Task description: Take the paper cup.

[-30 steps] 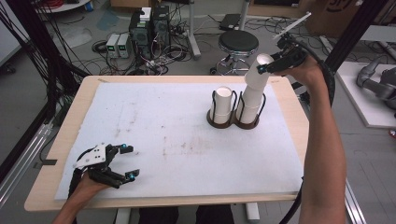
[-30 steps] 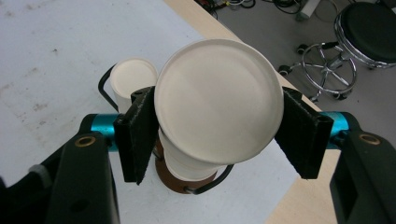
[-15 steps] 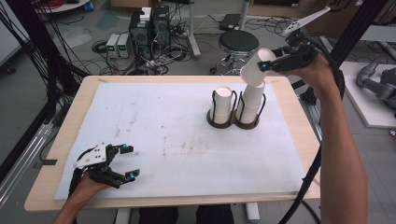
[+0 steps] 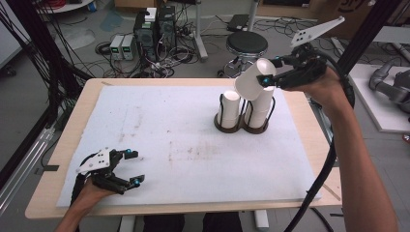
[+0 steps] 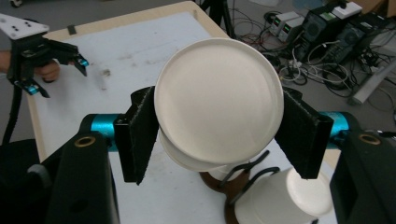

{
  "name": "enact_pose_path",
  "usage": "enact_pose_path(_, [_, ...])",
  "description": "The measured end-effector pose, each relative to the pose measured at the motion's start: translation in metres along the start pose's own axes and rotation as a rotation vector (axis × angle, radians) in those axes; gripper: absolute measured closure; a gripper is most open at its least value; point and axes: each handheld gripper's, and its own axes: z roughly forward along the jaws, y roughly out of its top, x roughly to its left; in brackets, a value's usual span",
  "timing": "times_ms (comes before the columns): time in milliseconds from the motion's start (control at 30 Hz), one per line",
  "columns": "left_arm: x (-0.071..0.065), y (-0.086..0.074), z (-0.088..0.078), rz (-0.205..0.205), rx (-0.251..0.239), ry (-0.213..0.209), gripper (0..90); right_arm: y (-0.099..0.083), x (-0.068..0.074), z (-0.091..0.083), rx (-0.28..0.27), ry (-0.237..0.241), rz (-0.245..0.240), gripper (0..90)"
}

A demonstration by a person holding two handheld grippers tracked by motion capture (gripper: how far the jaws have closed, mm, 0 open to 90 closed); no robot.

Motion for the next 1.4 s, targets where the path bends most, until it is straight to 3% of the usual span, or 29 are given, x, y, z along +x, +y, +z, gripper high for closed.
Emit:
enact_pose_path(300, [-0.001,0.000,0.000,0.000,-0.003,-0.002,9.8,-0.009,0.020,0.003,-0.035,0.041,-0.025,35.3])
enact_pose_path(600, [0.000,0.000,0.000,-0.003,0.002,-0.005,9.8,-0.023,0.047,0.020,-0.087,0.100,-0.061,35.2])
enact_pose_path(700, [0.000,0.000,0.000,-0.004,0.004,-0.006,9.8,-0.030,0.055,0.026,-0.123,0.124,-0.062,35.3])
enact_pose_path(1100, [0.000,0.000,0.001,-0.002,0.011,-0.005,9.8,-0.062,0.073,0.042,-0.160,0.153,-0.053,35.2])
enact_pose_path(1300, [0.000,0.000,0.000,-0.002,0.007,-0.002,9.8,-0.073,0.088,0.056,-0.187,0.172,-0.065,35.2])
enact_pose_path(1400, [0.001,0.000,0.000,-0.007,0.005,-0.006,9.8,-0.080,0.097,0.071,-0.189,0.192,-0.066,35.2])
